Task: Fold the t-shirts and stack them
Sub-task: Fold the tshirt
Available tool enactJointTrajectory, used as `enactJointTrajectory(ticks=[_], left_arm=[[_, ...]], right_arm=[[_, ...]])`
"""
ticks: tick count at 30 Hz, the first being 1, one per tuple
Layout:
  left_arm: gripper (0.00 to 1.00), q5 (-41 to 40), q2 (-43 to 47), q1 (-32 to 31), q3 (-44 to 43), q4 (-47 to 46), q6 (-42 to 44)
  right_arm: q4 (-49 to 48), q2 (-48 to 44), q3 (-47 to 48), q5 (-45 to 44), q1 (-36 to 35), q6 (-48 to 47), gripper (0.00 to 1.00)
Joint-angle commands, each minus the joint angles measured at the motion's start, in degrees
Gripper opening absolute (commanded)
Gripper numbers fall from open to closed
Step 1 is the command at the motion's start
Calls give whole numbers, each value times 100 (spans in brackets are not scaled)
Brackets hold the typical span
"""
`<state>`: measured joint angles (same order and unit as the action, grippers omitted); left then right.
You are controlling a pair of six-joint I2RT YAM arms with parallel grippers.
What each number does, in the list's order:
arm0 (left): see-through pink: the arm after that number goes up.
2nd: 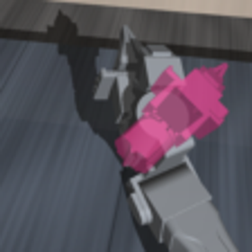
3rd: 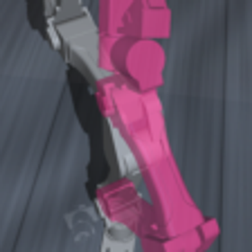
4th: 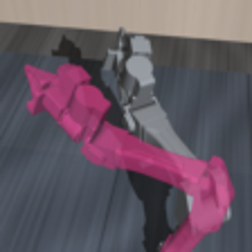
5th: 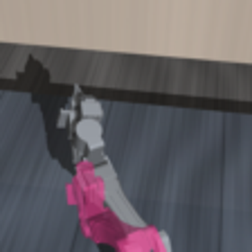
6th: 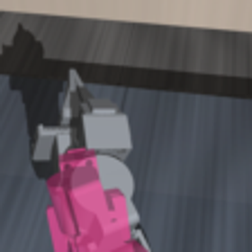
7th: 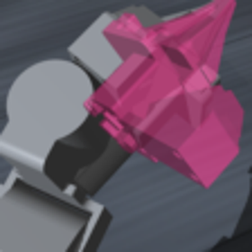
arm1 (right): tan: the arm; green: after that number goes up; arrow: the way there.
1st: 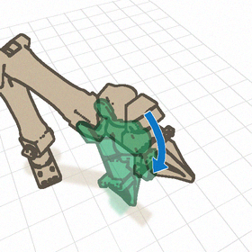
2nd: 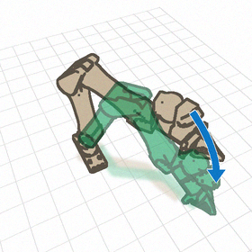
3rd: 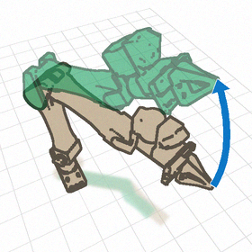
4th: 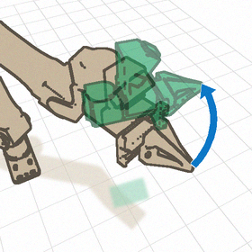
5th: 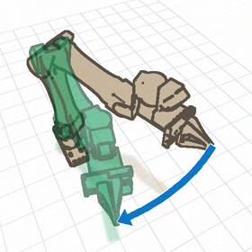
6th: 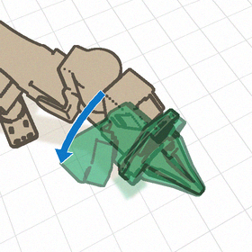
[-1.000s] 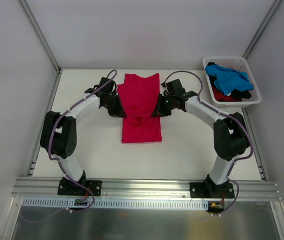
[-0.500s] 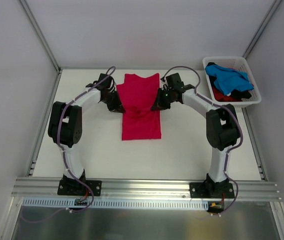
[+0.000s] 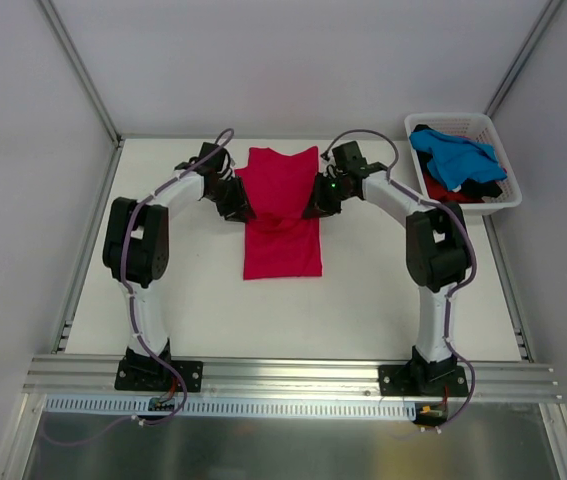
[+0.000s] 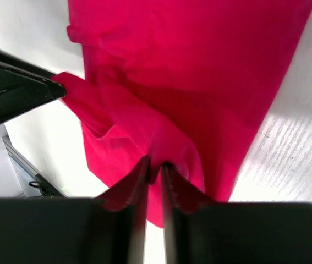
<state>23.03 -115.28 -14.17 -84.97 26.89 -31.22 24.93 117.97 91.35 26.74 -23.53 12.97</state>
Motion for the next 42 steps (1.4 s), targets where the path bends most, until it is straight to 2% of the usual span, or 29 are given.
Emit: enactJointTrajectory(ticks=[1,2,4,5,6,7,9,13,14,16,18,21,24,25,30,31,32,36,38,42], left_arm=[[41,368,6,187,-415,0,20],[45,456,41,274,-537,0,11],[61,562,269,345,-678,0,20],[67,589,383,371,-801,0,63],[80,606,619,398,-863,0,98],[83,633,752,398,-907,17,186],[85,720,1198,398,-855,88,213],[77,721,2017,232,-197,79,327],[75,660,2193,153,187,88,388],[75,545,2702,3,620,79,441],[80,231,3272,-234,1346,88,451],[81,-43,3932,-507,2316,88,126],[81,-456,4329,-752,3140,53,-261],[80,-553,4374,-788,3318,-43,-401],[74,-633,4471,-798,4101,-570,-604],[70,-615,4427,-789,4137,-650,-630],[68,-589,4383,-797,4190,-737,-657],[64,-519,3901,-771,4269,-1133,-710],[61,-483,3645,-762,4278,-1256,-701],[60,-483,3408,-745,4138,-1380,-578]], right_arm=[[345,33,698,305,33,-356,21],[442,-2,796,427,33,-392,33],[460,-133,1015,525,41,-427,52],[452,-308,1077,508,33,-427,72],[460,-406,1130,490,41,-444,82],[486,-485,1174,481,33,-453,84],[662,-748,1271,394,33,-576,85],[689,-1346,675,191,-37,-717,81],[663,-1495,465,174,-73,-743,81],[636,-2029,-326,-45,-300,-874,82],[723,-2548,-1053,-615,-642,-963,84],[856,-2954,-1662,-1320,-942,-587,87],[383,-3394,-2602,-1584,-1267,-6,87],[242,-3465,-3022,-1628,-1346,117,87],[-163,-3439,-3597,-1909,-1339,417,80],[-207,-3421,-3641,-1962,-1347,417,79],[-295,-3387,-3685,-1980,-1339,417,71],[-445,-3132,-3695,-2049,-1338,478,59],[-558,-3044,-3712,-2164,-1304,513,55],[-778,-2815,-3695,-1989,-1146,583,54]])
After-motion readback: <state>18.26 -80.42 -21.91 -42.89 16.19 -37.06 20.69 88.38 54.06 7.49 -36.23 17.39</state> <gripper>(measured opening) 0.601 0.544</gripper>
